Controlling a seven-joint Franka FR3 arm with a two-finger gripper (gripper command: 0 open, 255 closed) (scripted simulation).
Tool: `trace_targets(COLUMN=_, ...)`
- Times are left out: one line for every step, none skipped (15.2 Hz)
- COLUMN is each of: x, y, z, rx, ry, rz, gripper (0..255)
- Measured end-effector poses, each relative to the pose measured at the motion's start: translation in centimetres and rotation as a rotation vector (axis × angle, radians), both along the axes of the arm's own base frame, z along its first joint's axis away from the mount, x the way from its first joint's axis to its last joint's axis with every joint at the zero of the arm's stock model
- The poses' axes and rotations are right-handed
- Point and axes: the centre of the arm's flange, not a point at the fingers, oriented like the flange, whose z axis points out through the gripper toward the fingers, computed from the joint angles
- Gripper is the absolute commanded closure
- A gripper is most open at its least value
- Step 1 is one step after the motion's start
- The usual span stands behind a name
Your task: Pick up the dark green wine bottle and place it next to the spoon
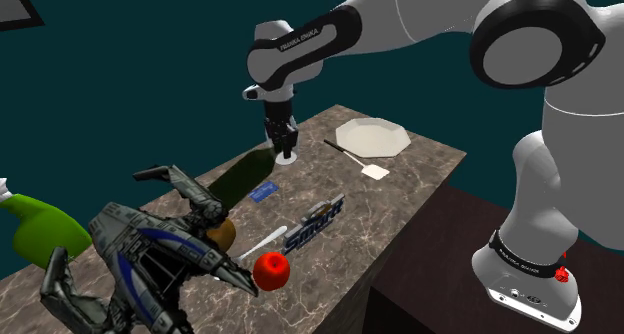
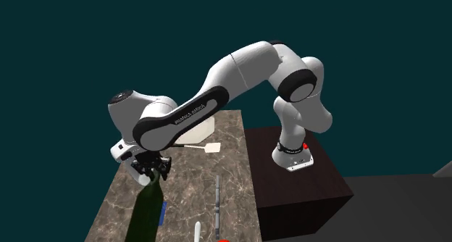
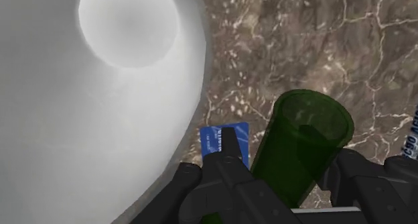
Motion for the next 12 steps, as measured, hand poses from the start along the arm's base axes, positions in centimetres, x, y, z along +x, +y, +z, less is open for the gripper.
trace_targets(x=-0.1, y=0.1, z=-0.4, rx=0.002, ry=-0.003, rz=0.001, gripper=255)
trace_targets(x=0.0, y=0.1, z=-0.7, rx=0.004, ry=-0.006, rz=0.004, gripper=255)
trace_targets(x=-0.1, y=0.3, z=-1.0, rx=0.005, ry=-0.008, rz=0.005, gripper=255)
trace_targets(x=0.0, y=0.3, z=-1.8, rx=0.003, ry=-0.005, rz=0.004, gripper=255)
trace_targets(x=0.2, y=0.5, z=-2.4, rx=0.004, ry=-0.005, rz=0.005, gripper=255)
trace_targets(x=0.0, y=0.7, z=-2.6, rx=0.006, ry=-0.009, rz=0.007, gripper=255)
trace_targets(x=0.1, y=0.8, z=-3.0, rx=0.008, ry=-0.011, rz=0.010, gripper=255)
trace_targets(x=0.1, y=0.7, z=-3.6, rx=0.008, ry=-0.011, rz=0.011, gripper=255)
trace_targets(x=0.3, y=0.6, z=-4.4, rx=0.006, ry=-0.006, rz=0.009, gripper=255)
trace_targets(x=-0.1, y=0.4, z=-5.1, rx=0.004, ry=-0.003, rz=0.008, gripper=255)
trace_targets(x=-0.1, y=0.4, z=-5.3, rx=0.004, ry=-0.003, rz=0.008, gripper=255)
trace_targets(x=-0.1, y=0.5, z=-5.4, rx=0.005, ry=-0.005, rz=0.009, gripper=255)
